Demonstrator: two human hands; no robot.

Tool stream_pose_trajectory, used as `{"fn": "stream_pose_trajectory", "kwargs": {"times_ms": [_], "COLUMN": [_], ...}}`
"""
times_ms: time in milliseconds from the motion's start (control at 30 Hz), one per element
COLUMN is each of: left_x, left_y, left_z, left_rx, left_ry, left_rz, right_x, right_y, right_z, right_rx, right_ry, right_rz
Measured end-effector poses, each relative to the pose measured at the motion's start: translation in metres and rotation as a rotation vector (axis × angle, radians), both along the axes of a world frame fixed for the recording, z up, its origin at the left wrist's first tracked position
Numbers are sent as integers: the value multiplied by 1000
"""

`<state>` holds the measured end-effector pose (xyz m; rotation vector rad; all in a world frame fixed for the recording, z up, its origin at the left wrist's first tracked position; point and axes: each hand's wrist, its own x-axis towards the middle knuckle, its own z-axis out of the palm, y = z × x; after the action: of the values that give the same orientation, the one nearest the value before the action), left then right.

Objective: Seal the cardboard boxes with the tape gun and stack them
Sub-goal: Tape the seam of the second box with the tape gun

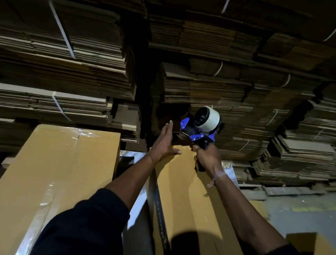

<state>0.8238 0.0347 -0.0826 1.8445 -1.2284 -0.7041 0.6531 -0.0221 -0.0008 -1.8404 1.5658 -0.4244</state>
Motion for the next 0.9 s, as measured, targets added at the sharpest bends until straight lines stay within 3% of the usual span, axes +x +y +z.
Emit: {"fn": "stream_pose_trajectory", "kwargs": {"times_ms": [367, 900], "left_x": [1, 1], "left_y": [-5, -2], "left_z": [5, 9], "left_rx": [37, 46], "left_ry": [135, 67], "left_rz": [2, -33], "right_x": [-5, -19], "right_y": [20, 44], "right_z": [-15, -21], "right_rx": [-102, -215], "right_ry": [134, 116], "right_rz": [24, 77]}}
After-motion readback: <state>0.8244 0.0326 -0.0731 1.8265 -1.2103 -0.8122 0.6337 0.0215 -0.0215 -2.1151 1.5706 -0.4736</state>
